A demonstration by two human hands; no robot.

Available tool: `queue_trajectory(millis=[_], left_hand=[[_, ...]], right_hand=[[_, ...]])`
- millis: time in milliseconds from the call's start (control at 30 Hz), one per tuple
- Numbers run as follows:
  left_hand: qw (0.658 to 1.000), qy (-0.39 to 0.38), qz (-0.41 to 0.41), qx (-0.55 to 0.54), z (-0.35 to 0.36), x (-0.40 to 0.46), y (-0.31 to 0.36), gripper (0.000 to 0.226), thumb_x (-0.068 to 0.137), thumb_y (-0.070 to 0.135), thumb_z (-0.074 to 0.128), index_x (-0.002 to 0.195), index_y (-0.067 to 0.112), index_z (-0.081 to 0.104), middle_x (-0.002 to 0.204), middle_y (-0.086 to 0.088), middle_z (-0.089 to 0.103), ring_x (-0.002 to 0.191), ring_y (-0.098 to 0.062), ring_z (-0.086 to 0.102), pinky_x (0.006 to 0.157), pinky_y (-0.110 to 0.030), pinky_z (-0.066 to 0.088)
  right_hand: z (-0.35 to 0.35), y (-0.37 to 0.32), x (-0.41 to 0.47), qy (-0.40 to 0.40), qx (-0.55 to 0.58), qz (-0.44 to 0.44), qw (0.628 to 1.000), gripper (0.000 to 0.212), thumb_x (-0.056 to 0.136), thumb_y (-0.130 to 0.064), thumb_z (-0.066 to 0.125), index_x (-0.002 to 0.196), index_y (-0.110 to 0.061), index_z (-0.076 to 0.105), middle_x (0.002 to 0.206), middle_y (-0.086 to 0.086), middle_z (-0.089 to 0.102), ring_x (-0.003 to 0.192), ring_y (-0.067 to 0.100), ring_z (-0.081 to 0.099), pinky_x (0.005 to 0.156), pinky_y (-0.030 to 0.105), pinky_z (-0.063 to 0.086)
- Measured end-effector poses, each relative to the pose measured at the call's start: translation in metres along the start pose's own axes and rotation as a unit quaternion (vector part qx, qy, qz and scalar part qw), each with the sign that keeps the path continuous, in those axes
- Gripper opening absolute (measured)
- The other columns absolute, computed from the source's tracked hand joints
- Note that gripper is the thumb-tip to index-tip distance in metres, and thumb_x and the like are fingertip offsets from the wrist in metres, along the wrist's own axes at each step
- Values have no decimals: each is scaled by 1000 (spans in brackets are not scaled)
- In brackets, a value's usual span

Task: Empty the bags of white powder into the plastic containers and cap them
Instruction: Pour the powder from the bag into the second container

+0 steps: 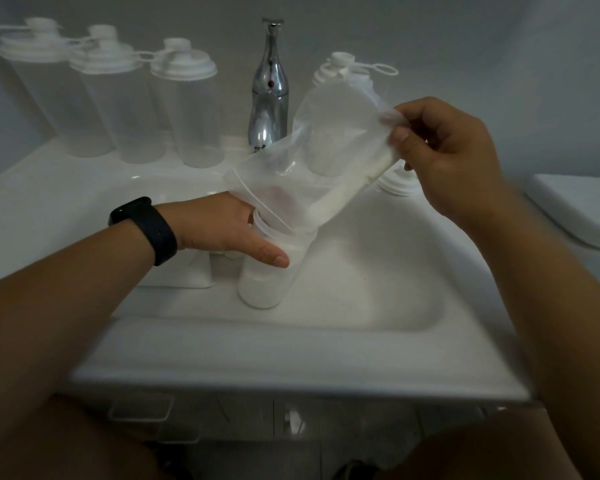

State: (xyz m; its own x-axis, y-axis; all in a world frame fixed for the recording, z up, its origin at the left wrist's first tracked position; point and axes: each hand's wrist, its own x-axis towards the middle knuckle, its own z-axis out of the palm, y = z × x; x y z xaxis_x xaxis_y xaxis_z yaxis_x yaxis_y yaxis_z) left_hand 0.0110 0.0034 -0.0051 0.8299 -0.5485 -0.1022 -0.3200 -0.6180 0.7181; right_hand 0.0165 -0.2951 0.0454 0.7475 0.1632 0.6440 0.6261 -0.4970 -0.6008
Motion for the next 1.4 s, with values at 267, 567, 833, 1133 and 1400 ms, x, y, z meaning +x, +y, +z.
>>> queue_trajectory(millis=[267, 567, 833, 1133, 1400], left_hand=[[1000, -6, -3, -13, -1, -1, 1, 68, 65, 47, 93, 125, 47, 59, 122, 30, 67, 117, 6, 61, 107, -25, 45], [1000, -3, 2, -20, 0, 0, -1, 77, 56, 60, 89, 126, 47, 60, 124, 28, 68, 119, 4, 61, 108, -27, 45], [1000, -3, -4, -16, -1, 0, 0, 71, 64, 46, 92, 125, 49, 57, 123, 32, 66, 118, 7, 60, 107, -23, 44], [1000, -8, -5, -14, -1, 0, 0, 74, 61, 56, 94, 124, 50, 57, 122, 34, 65, 117, 9, 60, 105, -20, 44], [1000, -8, -12, -3, -1, 0, -4, 86, 53, 69, 88, 131, 45, 61, 127, 28, 66, 123, 3, 59, 115, -35, 42]], right_hand=[[1, -5, -2, -4, 20, -14, 1000, 15, 101, -16, 59, 112, -20, 69, 88, -12, 68, 81, 4, 63, 74, 22, 51], [4, -8, -3, -7, 9, -25, 1000, 14, 101, -14, 59, 111, -20, 68, 89, -12, 67, 81, -3, 61, 79, 15, 47], [5, -7, -3, -2, 5, -24, 1000, 15, 101, -14, 60, 112, -19, 69, 89, -12, 68, 84, -1, 64, 81, 16, 48], [5, -8, -3, 11, 14, -29, 999, 13, 100, -15, 62, 110, -19, 68, 90, -12, 69, 84, 1, 65, 82, 19, 50], [1, -7, 0, 29, -14, -20, 999, 20, 99, -12, 58, 111, -23, 69, 97, -8, 68, 83, 3, 62, 78, 26, 55]])
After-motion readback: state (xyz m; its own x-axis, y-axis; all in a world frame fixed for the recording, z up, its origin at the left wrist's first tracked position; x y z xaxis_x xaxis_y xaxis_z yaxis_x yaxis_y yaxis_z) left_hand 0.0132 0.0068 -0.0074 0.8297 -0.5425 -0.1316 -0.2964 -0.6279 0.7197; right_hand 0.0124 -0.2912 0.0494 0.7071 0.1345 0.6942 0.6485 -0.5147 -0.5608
